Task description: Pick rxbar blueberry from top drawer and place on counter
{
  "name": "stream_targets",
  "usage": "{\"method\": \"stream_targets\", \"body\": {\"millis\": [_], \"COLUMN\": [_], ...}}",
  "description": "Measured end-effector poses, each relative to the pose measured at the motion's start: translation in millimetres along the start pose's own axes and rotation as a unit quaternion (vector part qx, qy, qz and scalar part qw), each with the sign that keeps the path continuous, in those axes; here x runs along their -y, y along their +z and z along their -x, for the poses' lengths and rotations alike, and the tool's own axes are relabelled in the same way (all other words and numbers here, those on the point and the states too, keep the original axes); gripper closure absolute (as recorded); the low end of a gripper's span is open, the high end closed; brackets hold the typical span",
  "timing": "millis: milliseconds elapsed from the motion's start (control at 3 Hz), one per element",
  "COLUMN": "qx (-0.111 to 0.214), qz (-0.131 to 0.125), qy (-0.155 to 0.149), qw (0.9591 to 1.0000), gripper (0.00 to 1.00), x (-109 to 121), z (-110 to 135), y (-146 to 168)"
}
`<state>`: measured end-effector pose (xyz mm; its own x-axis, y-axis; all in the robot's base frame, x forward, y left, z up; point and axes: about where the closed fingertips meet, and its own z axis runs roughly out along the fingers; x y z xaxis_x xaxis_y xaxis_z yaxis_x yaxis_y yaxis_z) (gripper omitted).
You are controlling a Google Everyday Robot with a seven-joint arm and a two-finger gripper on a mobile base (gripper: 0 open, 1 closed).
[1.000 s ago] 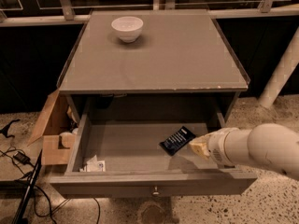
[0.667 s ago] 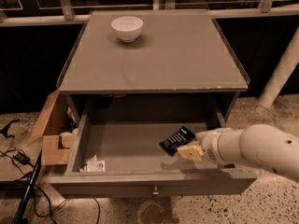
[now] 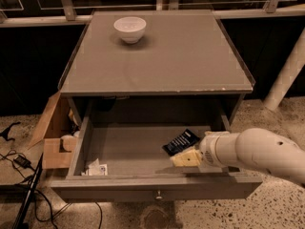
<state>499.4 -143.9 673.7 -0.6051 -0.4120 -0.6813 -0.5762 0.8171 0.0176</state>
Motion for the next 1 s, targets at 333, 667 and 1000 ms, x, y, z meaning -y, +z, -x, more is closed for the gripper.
{"method": "stream_targets", "body": {"millis": [333,667,1000], "qx": [0.005,0.014,0.02], "qz": [0.006,0.009,0.009], "qy": [-0.001,-0.012,-0.029], "qw": [1.0,0.9998,0.9993], "gripper": [0.11,0.05,0.04], "x": [-2.8,-6.5,-7.8], "z": [1.4,3.0,5.6], "y": [17.3,34.5,48.4]}}
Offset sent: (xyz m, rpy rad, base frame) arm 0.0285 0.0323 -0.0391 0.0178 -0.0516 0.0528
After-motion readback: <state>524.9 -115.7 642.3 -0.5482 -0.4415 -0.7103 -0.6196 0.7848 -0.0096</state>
